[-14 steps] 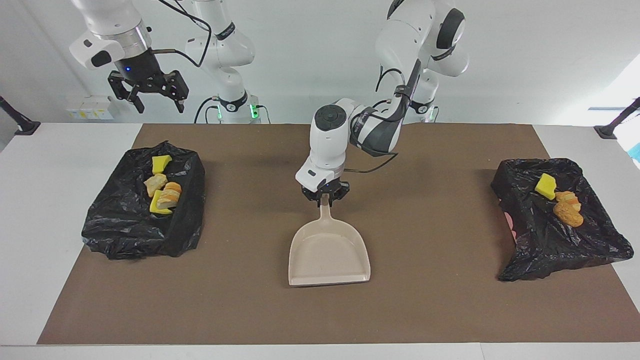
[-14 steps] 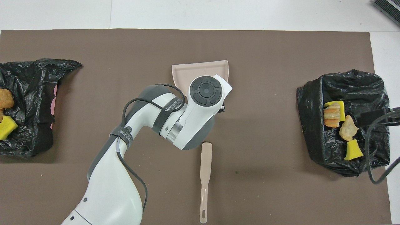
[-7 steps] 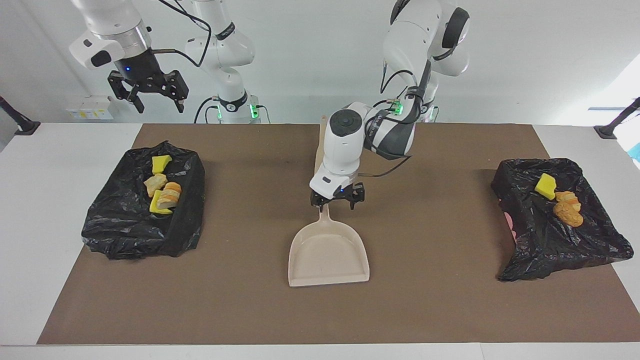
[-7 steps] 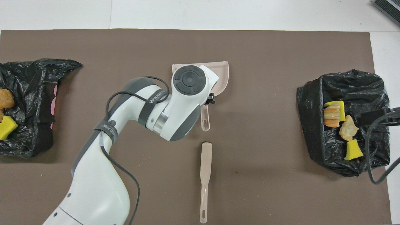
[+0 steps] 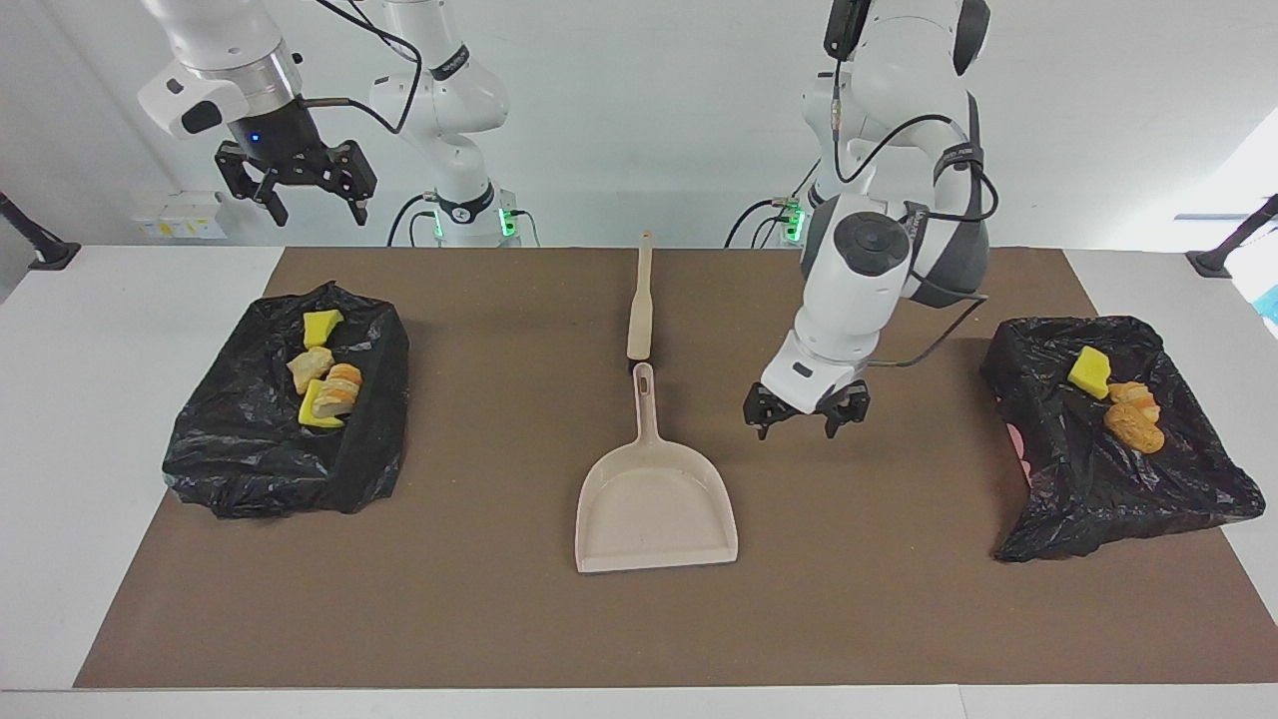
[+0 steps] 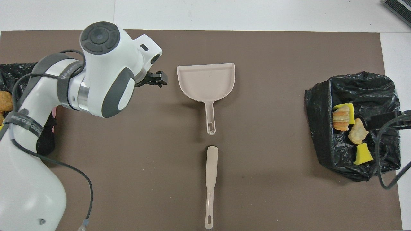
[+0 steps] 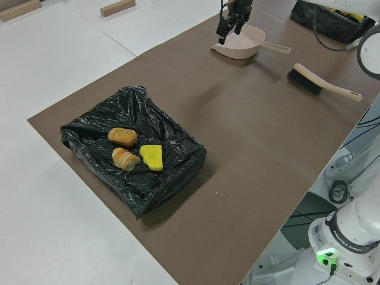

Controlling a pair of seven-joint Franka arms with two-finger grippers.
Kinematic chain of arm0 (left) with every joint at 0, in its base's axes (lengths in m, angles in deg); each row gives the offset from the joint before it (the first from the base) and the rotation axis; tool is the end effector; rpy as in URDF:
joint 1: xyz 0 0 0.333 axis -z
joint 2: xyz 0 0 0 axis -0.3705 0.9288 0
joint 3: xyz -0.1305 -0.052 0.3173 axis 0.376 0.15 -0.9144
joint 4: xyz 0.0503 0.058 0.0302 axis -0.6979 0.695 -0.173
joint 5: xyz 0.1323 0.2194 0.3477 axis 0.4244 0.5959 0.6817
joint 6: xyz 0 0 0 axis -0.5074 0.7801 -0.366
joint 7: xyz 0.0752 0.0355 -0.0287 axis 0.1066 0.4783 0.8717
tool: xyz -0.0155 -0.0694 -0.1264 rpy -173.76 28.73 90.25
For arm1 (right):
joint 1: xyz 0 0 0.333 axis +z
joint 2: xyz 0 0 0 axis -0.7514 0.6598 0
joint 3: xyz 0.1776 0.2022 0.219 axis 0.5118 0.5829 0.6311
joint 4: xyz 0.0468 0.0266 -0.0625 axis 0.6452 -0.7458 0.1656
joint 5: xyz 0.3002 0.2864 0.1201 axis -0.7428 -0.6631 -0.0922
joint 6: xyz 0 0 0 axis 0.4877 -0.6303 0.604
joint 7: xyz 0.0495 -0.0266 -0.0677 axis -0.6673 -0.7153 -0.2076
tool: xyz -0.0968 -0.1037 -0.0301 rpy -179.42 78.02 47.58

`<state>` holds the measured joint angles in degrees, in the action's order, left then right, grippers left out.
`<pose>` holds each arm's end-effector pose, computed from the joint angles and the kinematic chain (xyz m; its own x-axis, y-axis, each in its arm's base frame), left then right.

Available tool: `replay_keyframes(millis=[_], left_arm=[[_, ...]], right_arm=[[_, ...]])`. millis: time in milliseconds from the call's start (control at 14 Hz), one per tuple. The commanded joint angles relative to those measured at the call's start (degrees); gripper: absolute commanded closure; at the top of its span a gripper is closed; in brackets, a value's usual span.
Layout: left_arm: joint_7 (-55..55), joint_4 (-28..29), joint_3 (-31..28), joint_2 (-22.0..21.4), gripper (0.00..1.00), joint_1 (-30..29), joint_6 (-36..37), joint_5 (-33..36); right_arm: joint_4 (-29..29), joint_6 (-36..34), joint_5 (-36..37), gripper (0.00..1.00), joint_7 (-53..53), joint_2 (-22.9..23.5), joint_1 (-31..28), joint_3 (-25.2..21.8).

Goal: Sweep and dump trash in bin

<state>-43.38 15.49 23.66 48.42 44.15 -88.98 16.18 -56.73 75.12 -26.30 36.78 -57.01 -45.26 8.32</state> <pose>0.6946 -0.2668 0.4220 0.9949 -0.0820 0.0586 -0.0826 -0.9966 0.0074 0.5444 -0.0114 0.6585 0.9996 0.0138 -0.0258 0.0143 -0.9997 0.0175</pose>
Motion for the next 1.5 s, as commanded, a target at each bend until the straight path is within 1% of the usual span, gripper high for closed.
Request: replay_keyframes(millis=[0, 285, 570, 783, 1068, 1210, 1281, 1424], left_arm=[[-7.77, 0.78, 0.58, -2.13, 0.00, -4.98, 2.48, -0.63], [-17.45, 0.96, 0.67, -3.71, 0.00, -12.28, 3.98, -0.72], [-26.68, 1.31, 0.58, -6.25, 0.00, -18.87, 5.81, -1.95], [-27.06, 1.31, 0.50, -8.71, 0.00, -19.50, 8.36, -1.86], [-26.44, 1.39, 0.50, -14.33, 0.00, -19.59, 16.09, -1.42], [-26.53, 1.57, 0.50, -16.36, 0.00, -19.59, 19.51, -1.16], [-26.79, 2.61, 0.32, -17.24, 0.00, -19.59, 21.01, -0.55], [-26.70, 6.65, 0.32, -19.78, 0.00, -19.42, 19.81, 0.68]], right_arm=[[-0.51, 0.01, -0.15, 0.00, -1.51, -0.80, -0.03, 0.40], [-0.43, 0.09, -0.15, 0.00, -1.51, -0.80, -0.12, 0.40], [-0.43, 0.09, -0.15, 0.00, -1.51, -0.72, -0.12, 0.40], [-0.43, 0.09, -0.06, 0.00, -1.51, -0.72, -0.12, 0.40], [-0.43, 0.09, -0.15, 0.00, -1.51, -0.72, -0.12, 0.40], [-0.43, 0.09, -0.15, 0.00, -1.51, -0.80, -0.12, 0.40], [-0.43, 0.09, -0.15, 0.00, -1.51, -0.72, -0.12, 0.40], [-0.43, 0.09, -0.15, 0.00, -1.51, -0.72, -0.12, 0.40]])
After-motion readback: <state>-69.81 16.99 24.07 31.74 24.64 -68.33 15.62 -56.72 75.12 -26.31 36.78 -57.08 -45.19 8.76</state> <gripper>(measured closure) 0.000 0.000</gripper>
